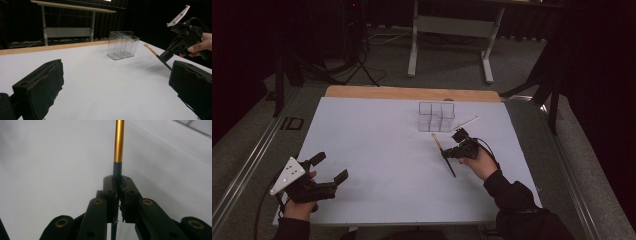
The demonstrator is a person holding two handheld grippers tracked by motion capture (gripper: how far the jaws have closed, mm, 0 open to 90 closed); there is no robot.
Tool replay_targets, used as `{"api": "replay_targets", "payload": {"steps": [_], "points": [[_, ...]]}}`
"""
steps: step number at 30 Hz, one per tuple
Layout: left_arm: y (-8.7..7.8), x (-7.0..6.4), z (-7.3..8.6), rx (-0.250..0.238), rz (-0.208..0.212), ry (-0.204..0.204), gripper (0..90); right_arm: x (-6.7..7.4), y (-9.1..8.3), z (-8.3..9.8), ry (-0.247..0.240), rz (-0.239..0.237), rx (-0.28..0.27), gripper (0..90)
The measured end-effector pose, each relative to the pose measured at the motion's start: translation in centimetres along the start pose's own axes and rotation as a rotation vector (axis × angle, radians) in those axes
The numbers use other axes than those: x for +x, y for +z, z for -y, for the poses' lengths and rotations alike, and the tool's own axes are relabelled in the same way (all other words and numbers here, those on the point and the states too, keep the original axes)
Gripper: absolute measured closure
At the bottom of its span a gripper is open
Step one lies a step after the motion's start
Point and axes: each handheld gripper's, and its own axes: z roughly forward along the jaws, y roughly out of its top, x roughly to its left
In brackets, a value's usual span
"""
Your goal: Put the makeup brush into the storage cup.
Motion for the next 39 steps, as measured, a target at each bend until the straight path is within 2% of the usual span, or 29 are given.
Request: {"api": "replay_targets", "payload": {"steps": [4,9,14,17,19,21,25,26,28,30,31,39], "points": [[0.3,-0.3,0.0,0.01,0.01,0.0,0.0,0.1,-0.7,1.2,0.036,-0.014,-0.045,83.5],[0.7,-0.9,-0.3,0.015,0.032,0.007,0.0,0.4,-1.6,2.5,0.087,-0.037,-0.133,83.5],[1.2,-1.6,-0.4,0.025,0.058,0.015,0.0,1.5,-2.5,3.6,0.048,-0.011,-0.229,83.5],[1.4,-1.9,-0.3,0.031,0.068,0.026,0.0,2.0,-2.8,4.1,0.044,-0.015,-0.287,83.5],[1.5,-2.0,-0.3,0.032,0.072,0.022,0.0,2.4,-3.0,4.4,0.015,0.01,-0.321,83.5],[1.6,-2.1,-0.3,0.034,0.076,0.019,0.0,2.6,-3.2,4.5,0.012,0.023,-0.357,83.5],[1.7,-2.1,-0.2,0.038,0.081,0.015,0.0,3.4,-3.6,4.6,-0.049,0.062,-0.428,83.5],[1.7,-2.1,-0.2,0.037,0.08,0.014,0.0,3.6,-3.7,4.6,-0.067,0.055,-0.451,83.6],[1.7,-2.0,-0.1,0.036,0.081,0.015,0.0,3.9,-4.0,4.6,-0.101,0.071,-0.491,83.6],[1.7,-2.0,0.0,0.035,0.074,0.013,0.0,3.9,-4.1,4.5,-0.117,0.061,-0.509,83.6],[1.7,-1.9,0.0,0.035,0.076,0.013,0.0,4.1,-4.4,4.4,-0.147,0.069,-0.545,83.5],[1.6,-1.7,0.2,0.034,0.065,0.017,0.0,4.1,-5.1,3.7,-0.197,0.094,-0.631,83.6]]}}
